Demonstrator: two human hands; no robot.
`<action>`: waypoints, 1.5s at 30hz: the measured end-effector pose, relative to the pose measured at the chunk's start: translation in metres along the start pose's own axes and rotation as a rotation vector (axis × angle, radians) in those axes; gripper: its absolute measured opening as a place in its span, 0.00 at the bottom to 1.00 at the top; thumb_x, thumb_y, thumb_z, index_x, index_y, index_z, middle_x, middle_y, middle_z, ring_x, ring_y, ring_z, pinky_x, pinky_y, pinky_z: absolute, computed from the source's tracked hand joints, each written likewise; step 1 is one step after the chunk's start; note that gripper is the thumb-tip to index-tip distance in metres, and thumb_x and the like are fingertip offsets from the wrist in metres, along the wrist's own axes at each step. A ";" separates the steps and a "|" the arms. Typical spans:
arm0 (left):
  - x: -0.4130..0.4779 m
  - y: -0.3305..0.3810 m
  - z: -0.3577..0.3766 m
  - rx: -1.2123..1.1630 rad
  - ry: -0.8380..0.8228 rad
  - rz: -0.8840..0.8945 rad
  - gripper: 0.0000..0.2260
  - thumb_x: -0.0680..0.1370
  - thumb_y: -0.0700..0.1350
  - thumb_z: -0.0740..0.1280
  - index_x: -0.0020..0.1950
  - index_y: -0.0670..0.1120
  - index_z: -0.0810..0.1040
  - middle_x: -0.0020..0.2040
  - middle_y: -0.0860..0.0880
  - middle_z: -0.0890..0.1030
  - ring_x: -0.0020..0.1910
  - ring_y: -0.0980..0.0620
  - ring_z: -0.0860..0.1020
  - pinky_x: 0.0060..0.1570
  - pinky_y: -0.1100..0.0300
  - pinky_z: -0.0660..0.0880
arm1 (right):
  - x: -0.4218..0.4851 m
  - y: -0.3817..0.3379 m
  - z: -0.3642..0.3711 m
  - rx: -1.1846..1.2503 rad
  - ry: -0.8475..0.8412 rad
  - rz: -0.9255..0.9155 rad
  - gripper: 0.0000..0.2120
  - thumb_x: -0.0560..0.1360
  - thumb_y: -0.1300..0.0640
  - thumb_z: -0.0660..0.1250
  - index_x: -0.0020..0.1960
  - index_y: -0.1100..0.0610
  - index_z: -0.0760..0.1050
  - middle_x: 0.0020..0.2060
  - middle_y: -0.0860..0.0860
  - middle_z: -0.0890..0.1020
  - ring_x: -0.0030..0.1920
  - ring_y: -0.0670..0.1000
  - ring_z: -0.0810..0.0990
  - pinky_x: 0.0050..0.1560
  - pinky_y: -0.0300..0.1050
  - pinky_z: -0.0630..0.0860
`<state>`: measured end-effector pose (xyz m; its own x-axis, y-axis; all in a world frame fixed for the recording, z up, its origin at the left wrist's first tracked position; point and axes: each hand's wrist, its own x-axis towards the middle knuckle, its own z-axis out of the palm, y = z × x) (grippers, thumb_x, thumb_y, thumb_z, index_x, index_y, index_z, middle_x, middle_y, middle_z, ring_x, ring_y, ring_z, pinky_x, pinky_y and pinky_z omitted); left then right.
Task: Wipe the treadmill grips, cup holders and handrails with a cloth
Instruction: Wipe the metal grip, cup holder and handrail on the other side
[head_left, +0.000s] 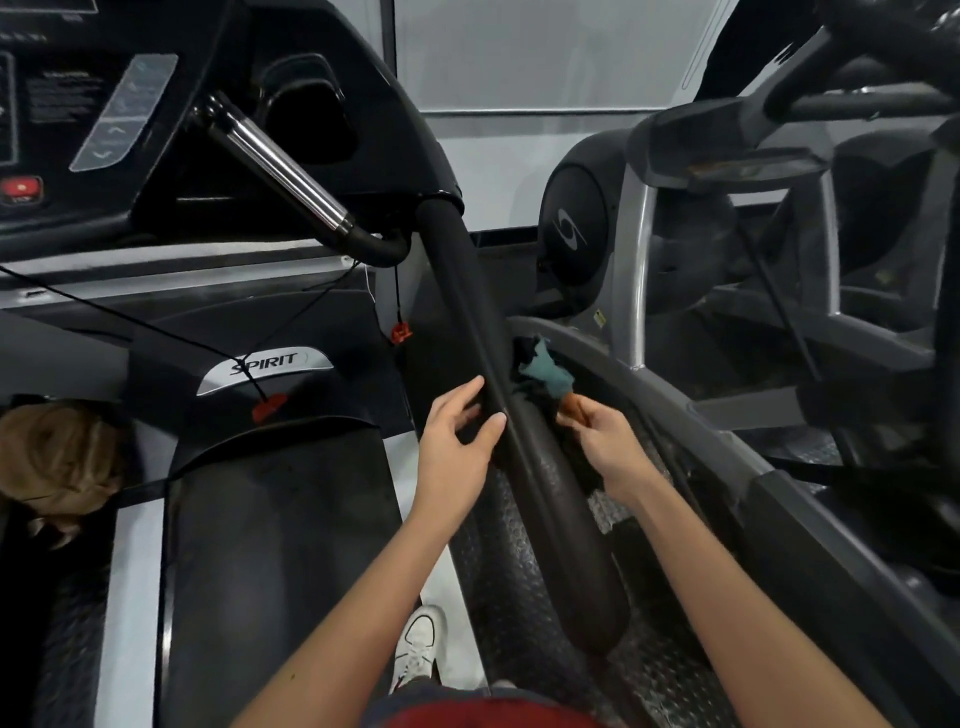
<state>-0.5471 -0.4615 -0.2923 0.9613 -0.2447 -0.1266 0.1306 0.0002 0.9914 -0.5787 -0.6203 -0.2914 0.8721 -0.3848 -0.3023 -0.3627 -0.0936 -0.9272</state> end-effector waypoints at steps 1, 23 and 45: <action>-0.001 0.000 0.001 0.003 0.002 -0.001 0.20 0.75 0.38 0.68 0.66 0.49 0.72 0.62 0.56 0.72 0.60 0.57 0.74 0.63 0.60 0.71 | -0.012 0.002 -0.006 -0.030 0.011 -0.037 0.10 0.75 0.69 0.62 0.52 0.59 0.77 0.39 0.50 0.80 0.40 0.44 0.78 0.40 0.27 0.73; 0.001 0.001 0.000 0.006 0.002 0.013 0.20 0.75 0.37 0.68 0.67 0.47 0.72 0.63 0.52 0.73 0.56 0.58 0.74 0.62 0.55 0.73 | -0.041 0.010 -0.002 -0.176 0.103 -0.289 0.10 0.75 0.71 0.62 0.50 0.60 0.76 0.40 0.50 0.79 0.37 0.31 0.76 0.43 0.24 0.69; -0.013 0.002 -0.028 -0.115 -0.055 0.000 0.15 0.79 0.37 0.62 0.60 0.53 0.74 0.58 0.53 0.79 0.58 0.54 0.77 0.63 0.55 0.72 | -0.080 0.010 -0.020 -0.474 -0.140 -0.452 0.19 0.69 0.49 0.70 0.59 0.42 0.72 0.56 0.49 0.73 0.59 0.42 0.72 0.63 0.33 0.64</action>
<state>-0.5531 -0.4314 -0.2897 0.9468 -0.2980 -0.1218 0.1610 0.1105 0.9808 -0.6589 -0.6083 -0.2719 0.9949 -0.0934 0.0374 -0.0291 -0.6229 -0.7818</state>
